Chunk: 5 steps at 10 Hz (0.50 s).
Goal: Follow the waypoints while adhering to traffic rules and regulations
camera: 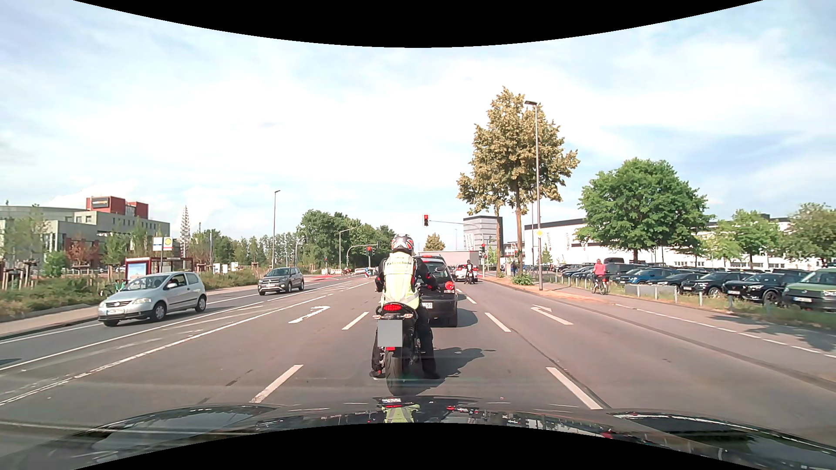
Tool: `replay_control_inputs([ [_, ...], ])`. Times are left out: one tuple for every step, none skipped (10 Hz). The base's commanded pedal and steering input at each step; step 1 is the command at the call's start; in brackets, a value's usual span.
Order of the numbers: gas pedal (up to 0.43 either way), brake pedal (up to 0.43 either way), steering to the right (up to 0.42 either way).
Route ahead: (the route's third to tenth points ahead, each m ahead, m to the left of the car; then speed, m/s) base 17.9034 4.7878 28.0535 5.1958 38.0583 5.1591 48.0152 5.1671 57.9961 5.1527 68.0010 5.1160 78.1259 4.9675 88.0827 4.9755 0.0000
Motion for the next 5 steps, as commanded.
replay_control_inputs([
  [0.000, 0.000, -0.006],
  [0.000, 0.000, -0.006],
  [0.000, 0.000, -0.006],
  [0.000, 0.000, -0.006],
  [0.000, 0.000, -0.006],
])
